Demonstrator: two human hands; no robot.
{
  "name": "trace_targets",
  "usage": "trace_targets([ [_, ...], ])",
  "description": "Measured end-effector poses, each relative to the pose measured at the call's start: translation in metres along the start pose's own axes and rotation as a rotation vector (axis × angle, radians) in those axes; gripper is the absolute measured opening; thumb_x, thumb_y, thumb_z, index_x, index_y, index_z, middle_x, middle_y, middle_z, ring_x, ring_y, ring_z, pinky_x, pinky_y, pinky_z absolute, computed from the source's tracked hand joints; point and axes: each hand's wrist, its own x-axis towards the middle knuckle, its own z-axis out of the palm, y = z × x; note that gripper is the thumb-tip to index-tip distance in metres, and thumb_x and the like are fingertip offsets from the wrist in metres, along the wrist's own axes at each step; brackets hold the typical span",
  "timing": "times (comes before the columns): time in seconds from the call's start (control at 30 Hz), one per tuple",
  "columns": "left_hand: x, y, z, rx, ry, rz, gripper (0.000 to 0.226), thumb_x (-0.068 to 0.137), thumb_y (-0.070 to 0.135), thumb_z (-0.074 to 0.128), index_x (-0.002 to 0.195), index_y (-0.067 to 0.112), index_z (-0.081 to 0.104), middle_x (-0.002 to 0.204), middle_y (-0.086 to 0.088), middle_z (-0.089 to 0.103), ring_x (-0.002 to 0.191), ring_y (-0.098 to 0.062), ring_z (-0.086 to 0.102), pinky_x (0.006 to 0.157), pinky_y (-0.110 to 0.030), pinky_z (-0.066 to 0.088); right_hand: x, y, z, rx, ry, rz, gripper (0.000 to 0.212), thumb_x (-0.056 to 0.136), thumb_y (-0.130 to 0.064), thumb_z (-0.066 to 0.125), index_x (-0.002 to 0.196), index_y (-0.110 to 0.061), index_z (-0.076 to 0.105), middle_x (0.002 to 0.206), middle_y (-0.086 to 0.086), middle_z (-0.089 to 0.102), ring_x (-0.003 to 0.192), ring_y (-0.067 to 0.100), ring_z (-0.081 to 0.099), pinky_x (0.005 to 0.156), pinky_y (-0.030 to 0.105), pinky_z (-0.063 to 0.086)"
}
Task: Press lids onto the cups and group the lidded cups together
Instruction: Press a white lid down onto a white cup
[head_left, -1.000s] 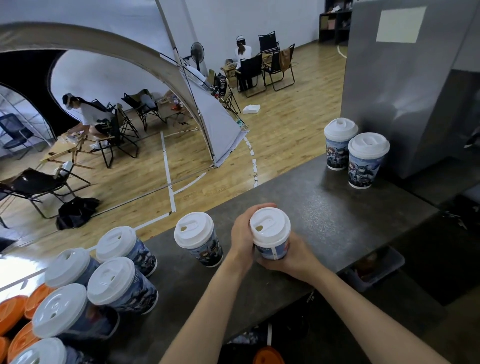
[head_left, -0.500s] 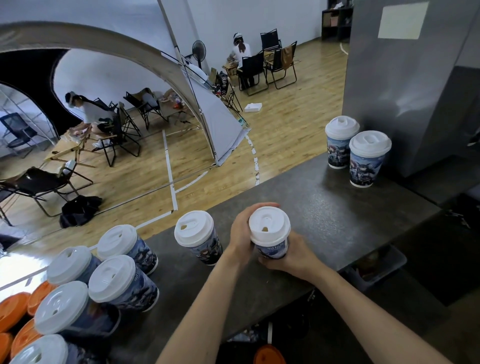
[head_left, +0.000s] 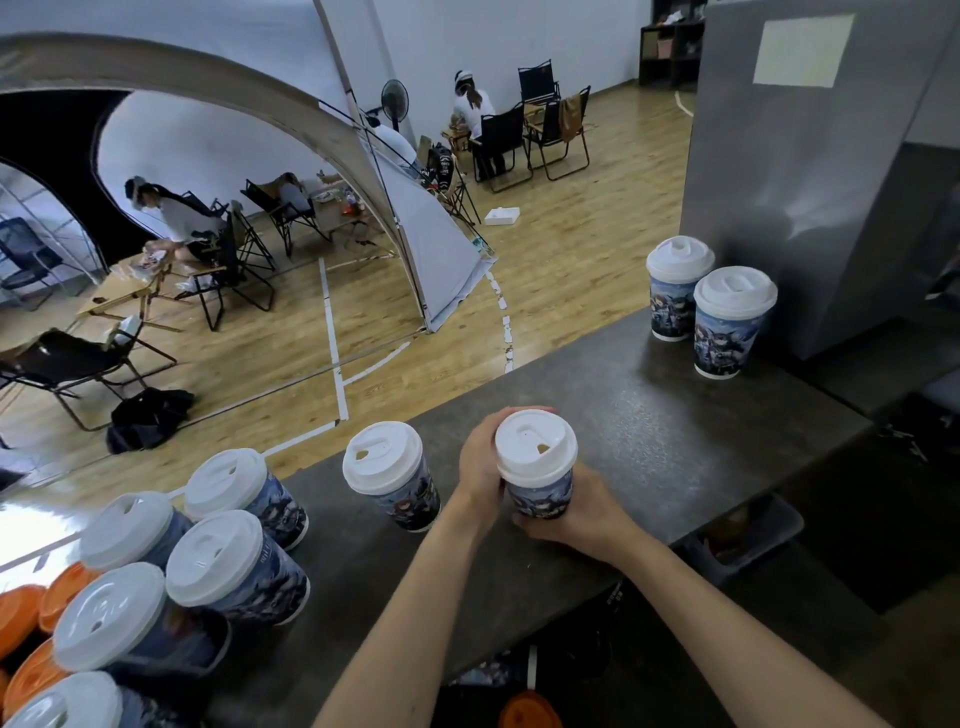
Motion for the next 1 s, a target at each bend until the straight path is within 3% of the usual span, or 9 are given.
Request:
trace_targets([
  [0.2,-0.017,-0.021,0.016,0.024,0.277,0.186,0.039,0.103,0.007,0.041,0.09,0.01,0.078,0.086,0.0,0.079,0.082,-0.011,0.074,0.071,-0.021,0.057,-0.003,0.0,0.002,0.073,0.058,-0.023,0.097,0.057,-0.029,0.096,0.142,-0.028,0.051,0.13,-0.018,0.066,0.12,-0.005,0.06,0.099,0.016,0.049],
  [0.27,-0.01,-0.015,0.011,-0.02,0.204,0.049,0.037,0.104,0.015,0.043,0.094,0.009,0.078,0.088,-0.001,0.079,0.083,-0.013,0.073,0.072,-0.022,0.057,-0.002,-0.001,0.001,0.044,0.048,-0.007,0.095,0.056,-0.03,0.095,0.141,-0.029,0.052,0.127,-0.02,0.066,0.117,-0.007,0.06,0.1,0.019,0.051],
  [0.37,-0.003,0.0,-0.001,-0.036,0.045,-0.187,0.042,0.096,0.038,0.058,0.111,0.003,0.076,0.105,-0.013,0.076,0.099,-0.026,0.069,0.091,-0.034,0.053,-0.002,-0.001,0.0,0.007,0.017,0.0,0.091,0.058,-0.032,0.093,0.14,-0.03,0.053,0.123,-0.026,0.065,0.111,-0.014,0.059,0.095,0.013,0.05],
  [0.43,0.003,-0.002,-0.005,-0.014,0.106,-0.161,0.027,0.089,0.036,0.068,0.086,0.014,0.083,0.093,-0.007,0.077,0.096,-0.026,0.067,0.092,-0.038,0.05,-0.002,-0.003,0.002,0.004,0.026,0.0,0.091,0.056,-0.038,0.093,0.138,-0.031,0.054,0.122,-0.028,0.064,0.111,-0.014,0.059,0.093,0.01,0.049],
  [0.5,-0.003,-0.005,0.001,0.035,0.214,-0.085,0.044,0.099,0.02,0.059,0.061,0.022,0.079,0.072,0.005,0.076,0.079,-0.015,0.069,0.079,-0.029,0.052,-0.002,-0.004,0.004,0.028,0.053,0.0,0.095,0.053,-0.044,0.095,0.137,-0.033,0.054,0.126,-0.023,0.065,0.115,-0.008,0.06,0.098,0.019,0.05],
  [0.6,-0.018,-0.011,0.013,0.005,0.253,0.075,0.045,0.104,0.008,0.044,0.073,0.018,0.075,0.068,0.01,0.075,0.066,-0.002,0.07,0.064,-0.017,0.054,-0.004,-0.004,0.003,0.065,0.076,-0.01,0.097,0.051,-0.041,0.099,0.135,-0.038,0.05,0.129,-0.019,0.065,0.119,-0.002,0.061,0.098,0.026,0.051],
  [0.7,-0.023,-0.015,0.015,-0.022,0.298,0.124,0.041,0.105,0.012,0.043,0.08,0.018,0.075,0.075,0.008,0.077,0.072,-0.003,0.071,0.067,-0.018,0.055,-0.004,-0.003,0.002,0.043,0.065,-0.017,0.098,0.054,-0.035,0.098,0.136,-0.04,0.045,0.131,-0.02,0.063,0.121,-0.001,0.06,0.098,0.026,0.051],
  [0.87,-0.006,-0.002,-0.002,-0.036,0.137,-0.18,0.039,0.099,0.034,0.056,0.071,0.02,0.08,0.083,-0.005,0.076,0.082,-0.02,0.068,0.084,-0.035,0.049,-0.002,-0.002,-0.001,-0.008,0.014,-0.016,0.1,0.056,-0.03,0.094,0.144,-0.032,0.045,0.128,-0.021,0.064,0.118,-0.004,0.06,0.099,0.024,0.053],
  [1.0,-0.008,-0.006,0.0,-0.026,0.235,-0.126,0.037,0.099,0.027,0.059,0.068,0.022,0.078,0.077,0.003,0.077,0.078,-0.015,0.069,0.078,-0.031,0.052,-0.003,-0.005,0.003,0.007,0.033,-0.007,0.097,0.057,-0.031,0.095,0.142,-0.031,0.049,0.127,-0.024,0.064,0.118,-0.006,0.06,0.093,0.011,0.048],
])
